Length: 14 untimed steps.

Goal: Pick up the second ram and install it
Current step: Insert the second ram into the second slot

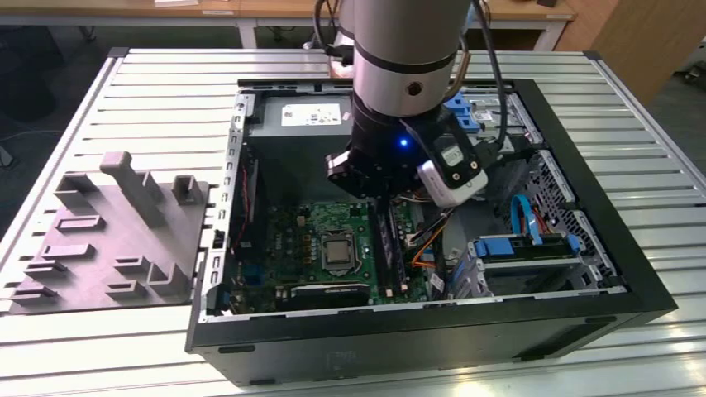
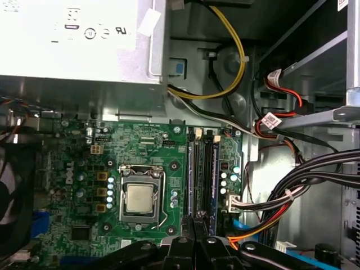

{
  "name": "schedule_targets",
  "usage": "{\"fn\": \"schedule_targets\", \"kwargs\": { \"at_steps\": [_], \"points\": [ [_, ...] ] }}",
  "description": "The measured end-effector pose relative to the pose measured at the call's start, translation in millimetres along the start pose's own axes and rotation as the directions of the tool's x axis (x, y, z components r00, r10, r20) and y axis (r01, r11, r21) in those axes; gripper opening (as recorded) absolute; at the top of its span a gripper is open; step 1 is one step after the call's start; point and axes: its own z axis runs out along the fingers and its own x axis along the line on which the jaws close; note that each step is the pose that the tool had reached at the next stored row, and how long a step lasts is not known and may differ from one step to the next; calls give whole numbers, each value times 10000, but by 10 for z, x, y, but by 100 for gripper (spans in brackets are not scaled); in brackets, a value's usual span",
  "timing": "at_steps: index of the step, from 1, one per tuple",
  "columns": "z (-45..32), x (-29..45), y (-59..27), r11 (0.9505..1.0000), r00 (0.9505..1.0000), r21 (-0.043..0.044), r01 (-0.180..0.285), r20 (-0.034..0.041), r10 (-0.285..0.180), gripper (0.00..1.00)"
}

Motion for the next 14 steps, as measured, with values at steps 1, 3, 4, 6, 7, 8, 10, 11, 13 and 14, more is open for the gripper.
{"fn": "schedule_targets", "kwargs": {
  "at_steps": [1, 3, 4, 6, 7, 8, 10, 11, 13, 14],
  "points": [
    [6, -9, -1, 10000, 10000, -1, 0, 0, 0, 11],
    [21, -24, -2, 10000, 10000, -1, 1, 0, -1, 11],
    [30, -31, -3, 10000, 10000, -1, 1, 0, -1, 11],
    [56, -41, -4, 10000, 10000, -1, 1, 0, -1, 11],
    [71, -45, -5, 10000, 10000, -1, 0, 1, 0, 11],
    [85, -49, -6, 10000, 10000, -2, 0, 1, 0, 11],
    [112, -58, -7, 10000, 10000, -1, 0, 1, 0, 11],
    [125, -61, -8, 10000, 10000, -1, 0, 1, 0, 11],
    [147, -64, -9, 10000, 10000, -1, 0, 1, 0, 11],
    [158, -65, -10, 10000, 10000, -1, 0, 1, 0, 11]
  ]
}}
